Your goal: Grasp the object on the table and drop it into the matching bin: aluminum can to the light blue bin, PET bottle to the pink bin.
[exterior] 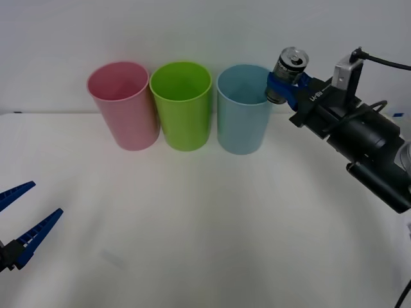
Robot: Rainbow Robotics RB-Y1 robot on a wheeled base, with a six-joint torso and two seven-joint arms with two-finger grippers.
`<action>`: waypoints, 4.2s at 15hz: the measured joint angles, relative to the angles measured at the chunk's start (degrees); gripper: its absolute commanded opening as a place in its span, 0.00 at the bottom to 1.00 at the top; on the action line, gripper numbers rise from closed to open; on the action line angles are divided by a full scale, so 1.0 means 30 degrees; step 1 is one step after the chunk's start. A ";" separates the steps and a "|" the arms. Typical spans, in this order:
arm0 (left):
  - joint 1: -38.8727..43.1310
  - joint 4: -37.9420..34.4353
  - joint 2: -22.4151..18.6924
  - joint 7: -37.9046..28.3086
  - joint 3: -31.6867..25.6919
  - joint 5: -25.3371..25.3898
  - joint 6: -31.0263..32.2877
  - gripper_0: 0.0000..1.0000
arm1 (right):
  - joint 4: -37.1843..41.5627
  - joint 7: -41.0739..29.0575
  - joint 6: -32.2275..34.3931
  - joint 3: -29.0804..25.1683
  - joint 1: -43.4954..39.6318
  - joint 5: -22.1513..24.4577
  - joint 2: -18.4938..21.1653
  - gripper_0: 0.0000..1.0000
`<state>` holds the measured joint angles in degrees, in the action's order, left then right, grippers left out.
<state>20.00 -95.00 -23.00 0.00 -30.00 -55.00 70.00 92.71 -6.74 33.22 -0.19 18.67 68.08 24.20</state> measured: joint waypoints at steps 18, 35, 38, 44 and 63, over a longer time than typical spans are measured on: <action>0.0000 0.0000 0.0000 0.0000 0.0000 0.0000 0.0000 1.00 | -0.9164 -0.0071 -0.1040 -0.1527 0.7540 0.5434 -0.4171 0.00; -0.0001 0.0000 0.0000 0.0000 0.0000 0.0000 0.0000 1.00 | -0.6953 0.0216 0.1016 -0.1977 0.5687 0.5401 -0.4156 1.00; -0.0001 0.0000 0.0000 0.0000 0.0000 0.0000 0.0000 1.00 | -0.5119 0.0002 0.1185 -0.1711 0.4219 0.5398 -0.3831 1.00; -0.0001 0.0000 0.0000 0.0000 0.0000 0.0000 0.0000 1.00 | -0.1064 -0.0477 0.1681 -0.0637 0.0450 0.3797 -0.1882 1.00; 0.0000 0.0000 0.0000 -0.0001 0.0000 0.0000 0.0000 1.00 | 0.6089 0.1759 0.8064 -0.4188 -1.2593 0.0021 0.1885 1.00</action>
<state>20.00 -95.00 -23.00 0.00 -30.00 -55.00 70.00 110.97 -1.47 57.41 -12.75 -19.11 68.14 29.86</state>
